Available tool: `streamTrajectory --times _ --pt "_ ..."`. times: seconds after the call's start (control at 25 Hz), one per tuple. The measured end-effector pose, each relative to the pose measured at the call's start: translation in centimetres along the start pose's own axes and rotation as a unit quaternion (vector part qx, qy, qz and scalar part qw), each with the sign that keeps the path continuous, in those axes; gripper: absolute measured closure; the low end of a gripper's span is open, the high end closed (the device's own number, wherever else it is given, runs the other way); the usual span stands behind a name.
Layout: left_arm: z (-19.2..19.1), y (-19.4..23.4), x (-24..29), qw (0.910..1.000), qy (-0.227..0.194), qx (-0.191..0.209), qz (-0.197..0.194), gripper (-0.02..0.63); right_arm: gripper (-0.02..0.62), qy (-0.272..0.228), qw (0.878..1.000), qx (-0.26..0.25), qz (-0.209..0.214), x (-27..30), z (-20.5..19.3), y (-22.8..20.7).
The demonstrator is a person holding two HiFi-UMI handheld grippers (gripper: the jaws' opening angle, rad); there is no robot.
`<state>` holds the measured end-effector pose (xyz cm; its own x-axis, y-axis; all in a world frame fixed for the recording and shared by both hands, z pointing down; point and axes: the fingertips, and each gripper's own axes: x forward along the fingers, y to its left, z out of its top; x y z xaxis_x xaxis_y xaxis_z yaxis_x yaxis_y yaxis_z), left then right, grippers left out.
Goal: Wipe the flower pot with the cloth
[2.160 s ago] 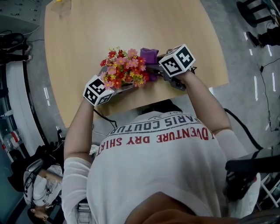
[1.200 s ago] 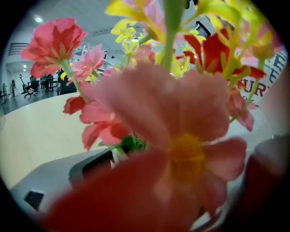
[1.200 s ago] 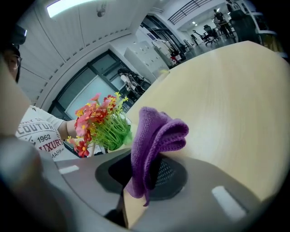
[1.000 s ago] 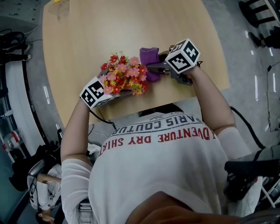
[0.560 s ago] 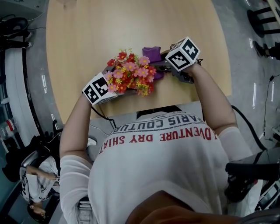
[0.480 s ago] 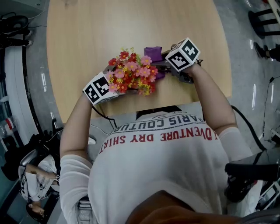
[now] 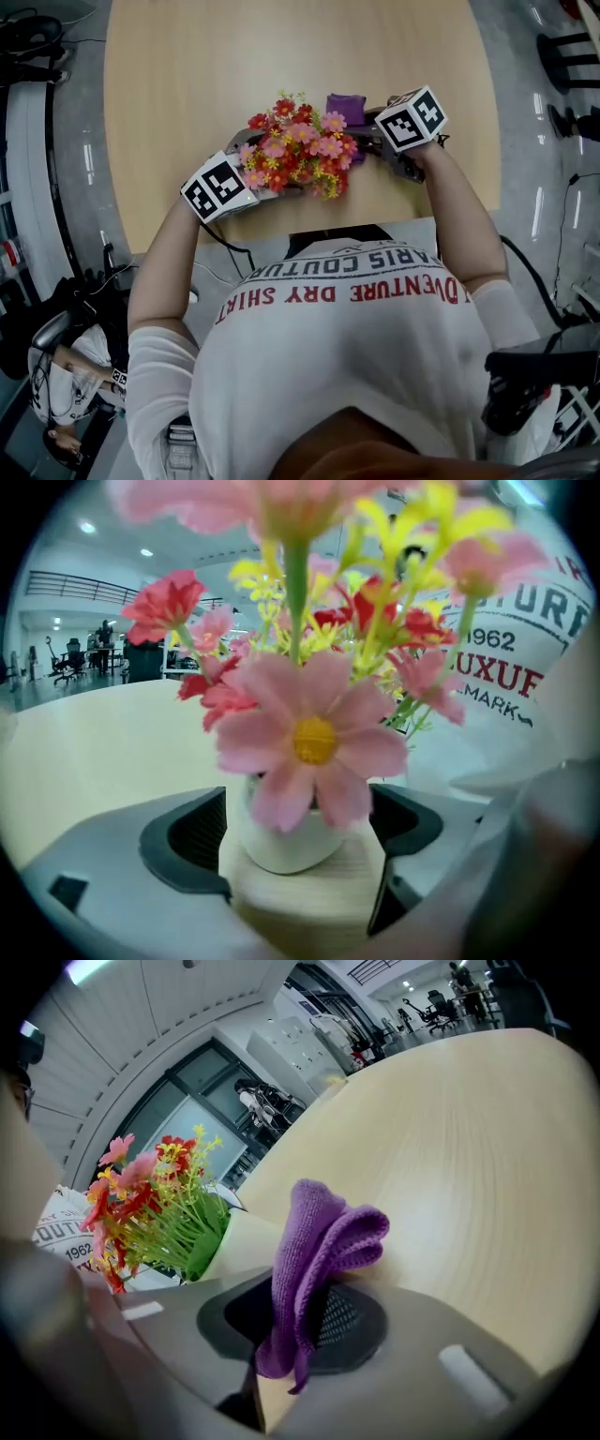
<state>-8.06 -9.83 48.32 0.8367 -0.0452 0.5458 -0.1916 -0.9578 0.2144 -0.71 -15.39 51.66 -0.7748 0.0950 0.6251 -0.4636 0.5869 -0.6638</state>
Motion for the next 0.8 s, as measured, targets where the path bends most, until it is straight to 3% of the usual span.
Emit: streamTrajectory --times 0.12,0.24,0.32,0.48,0.8 --pt "-0.2 -0.2 -1.2 0.9994 -0.015 -0.011 0.029 0.143 0.532 -0.008 1.0 0.007 -0.009 -0.1 0.1 -0.1" --pt "-0.6 -0.1 -2.0 0.9947 -0.043 -0.033 0.088 0.143 0.532 -0.019 0.999 0.013 -0.023 -0.2 0.0 0.0" --pt "-0.5 0.3 -2.4 0.985 -0.075 -0.062 0.142 0.143 0.532 -0.029 0.999 0.014 -0.034 -0.3 0.1 0.0" --pt "0.2 0.3 -2.4 0.9566 -0.116 -0.114 0.242 0.141 0.532 -0.055 0.996 0.025 -0.062 -1.2 -0.4 0.2" --pt "0.3 -1.4 -0.4 0.9191 -0.123 -0.14 0.347 0.141 0.531 -0.126 0.986 0.045 -0.095 -3.9 -1.9 2.7"
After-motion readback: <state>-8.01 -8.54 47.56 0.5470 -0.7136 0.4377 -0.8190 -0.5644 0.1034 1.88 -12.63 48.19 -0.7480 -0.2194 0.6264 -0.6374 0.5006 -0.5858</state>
